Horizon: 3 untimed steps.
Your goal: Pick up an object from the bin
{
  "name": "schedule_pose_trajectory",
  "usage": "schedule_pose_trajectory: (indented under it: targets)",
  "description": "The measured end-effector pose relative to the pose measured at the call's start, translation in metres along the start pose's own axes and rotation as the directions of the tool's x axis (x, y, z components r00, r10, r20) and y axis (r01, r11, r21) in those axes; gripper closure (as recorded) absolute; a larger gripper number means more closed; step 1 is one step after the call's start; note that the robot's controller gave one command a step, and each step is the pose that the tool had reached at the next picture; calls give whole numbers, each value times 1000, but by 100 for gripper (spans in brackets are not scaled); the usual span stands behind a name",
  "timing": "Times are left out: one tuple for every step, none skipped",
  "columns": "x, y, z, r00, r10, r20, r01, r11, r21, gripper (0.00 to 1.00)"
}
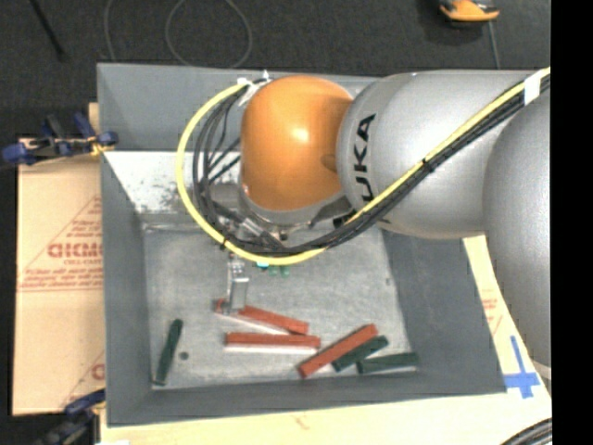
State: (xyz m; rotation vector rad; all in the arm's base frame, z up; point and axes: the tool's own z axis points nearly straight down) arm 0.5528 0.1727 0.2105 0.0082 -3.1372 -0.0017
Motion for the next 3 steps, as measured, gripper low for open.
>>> schedule_pose_trajectory:
  targets:
    - [-7, -40, 141, 919, -394, 3, 394, 919, 3, 0]
    - [-8, -38, 139, 920, -391, 9, 391, 921, 2, 100]
    - [3, -41, -40, 915, -404, 16, 404, 915, 6, 100]
